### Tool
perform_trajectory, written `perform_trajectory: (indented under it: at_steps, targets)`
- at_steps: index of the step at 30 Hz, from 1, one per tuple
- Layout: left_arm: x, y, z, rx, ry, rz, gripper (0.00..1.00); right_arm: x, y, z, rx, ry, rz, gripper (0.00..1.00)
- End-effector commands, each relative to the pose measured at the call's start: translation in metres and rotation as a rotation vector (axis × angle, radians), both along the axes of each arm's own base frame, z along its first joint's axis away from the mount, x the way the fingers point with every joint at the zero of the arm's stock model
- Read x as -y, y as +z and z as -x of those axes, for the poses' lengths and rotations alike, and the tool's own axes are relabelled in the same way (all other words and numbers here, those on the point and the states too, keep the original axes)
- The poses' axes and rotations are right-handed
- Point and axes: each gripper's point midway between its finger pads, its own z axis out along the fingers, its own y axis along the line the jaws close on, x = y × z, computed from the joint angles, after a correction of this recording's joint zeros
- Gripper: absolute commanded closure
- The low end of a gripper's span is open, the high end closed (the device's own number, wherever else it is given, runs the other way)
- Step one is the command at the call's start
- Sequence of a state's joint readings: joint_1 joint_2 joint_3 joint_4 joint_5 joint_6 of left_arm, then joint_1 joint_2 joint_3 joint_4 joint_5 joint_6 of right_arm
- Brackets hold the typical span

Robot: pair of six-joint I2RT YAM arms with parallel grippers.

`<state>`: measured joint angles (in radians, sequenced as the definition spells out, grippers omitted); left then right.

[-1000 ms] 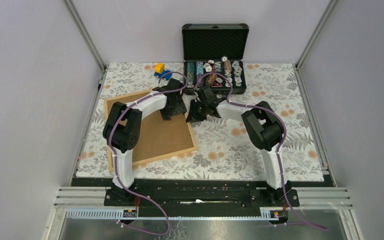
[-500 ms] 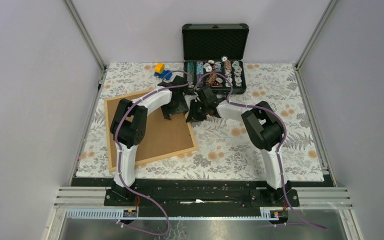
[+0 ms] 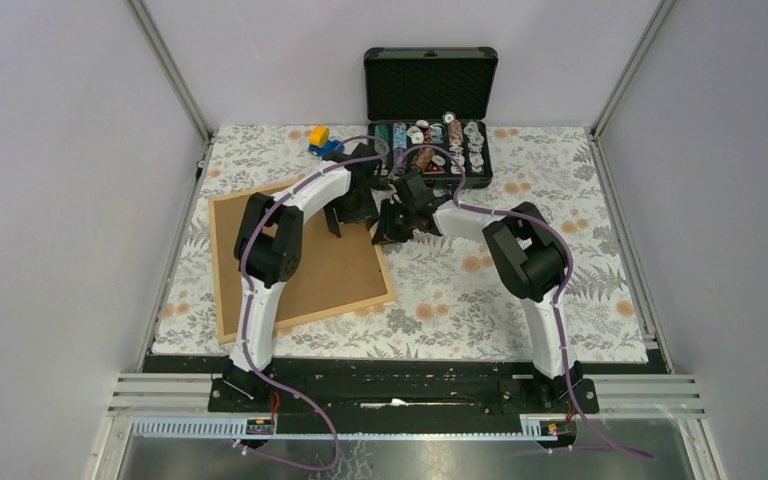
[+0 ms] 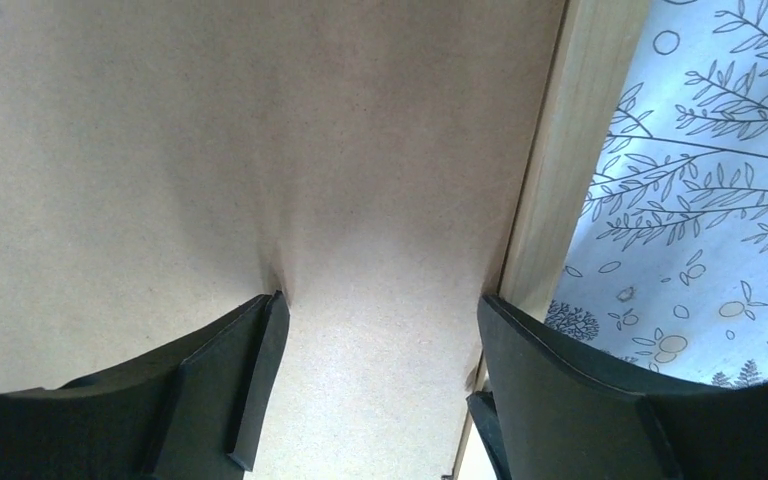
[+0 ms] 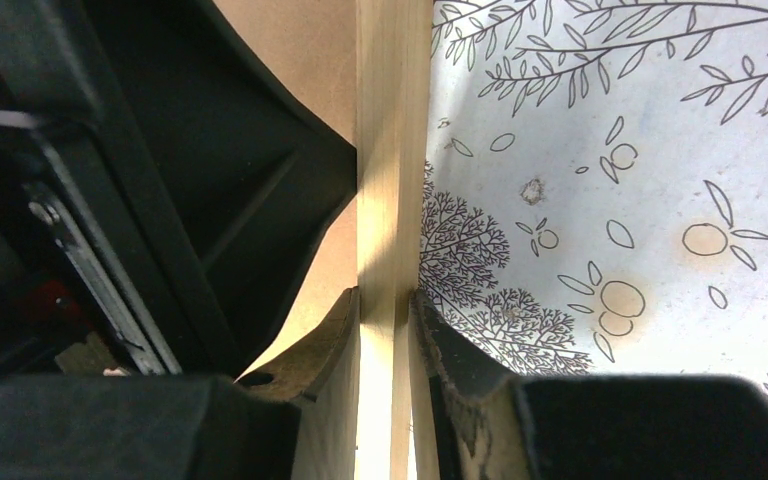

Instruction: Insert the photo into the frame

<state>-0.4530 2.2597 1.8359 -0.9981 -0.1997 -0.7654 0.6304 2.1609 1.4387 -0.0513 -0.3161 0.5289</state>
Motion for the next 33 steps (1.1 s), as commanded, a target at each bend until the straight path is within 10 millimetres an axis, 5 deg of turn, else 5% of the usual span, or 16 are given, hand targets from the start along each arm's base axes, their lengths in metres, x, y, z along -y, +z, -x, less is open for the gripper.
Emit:
perform_trajectory:
  at_steps: [1,3,7,10,20,21,24,33]
  targets:
    - [-0.048,-0.069,0.005,-0.054,0.01,-0.12,0.2,0.026,-0.058,0.046,-0.175,0.032,0.153,1.0]
    - [-0.037,-0.041,0.004,0.067,-0.039,0.025,0.19,0.026,-0.061,0.05,-0.184,0.028,0.158,1.0]
    - [-0.024,0.059,-0.024,0.353,-0.144,0.137,0.1,0.022,-0.058,0.057,-0.187,0.026,0.155,1.0]
    - [-0.028,0.094,-0.036,0.388,-0.168,0.16,0.08,0.017,-0.053,0.066,-0.194,0.003,0.106,1.0]
    - [-0.013,0.047,-0.064,0.339,-0.122,0.191,0.1,0.007,-0.036,0.093,-0.189,-0.036,0.027,1.0]
    - [-0.013,0.046,-0.068,0.345,-0.121,0.184,0.12,0.009,-0.035,0.089,-0.168,-0.053,0.037,0.99]
    - [-0.014,0.047,-0.08,0.368,-0.121,0.162,0.15,0.011,-0.029,0.077,-0.123,-0.052,0.073,0.73]
    - [-0.016,0.039,-0.095,0.399,-0.107,0.138,0.17,0.024,-0.033,0.021,-0.03,-0.046,0.179,0.67]
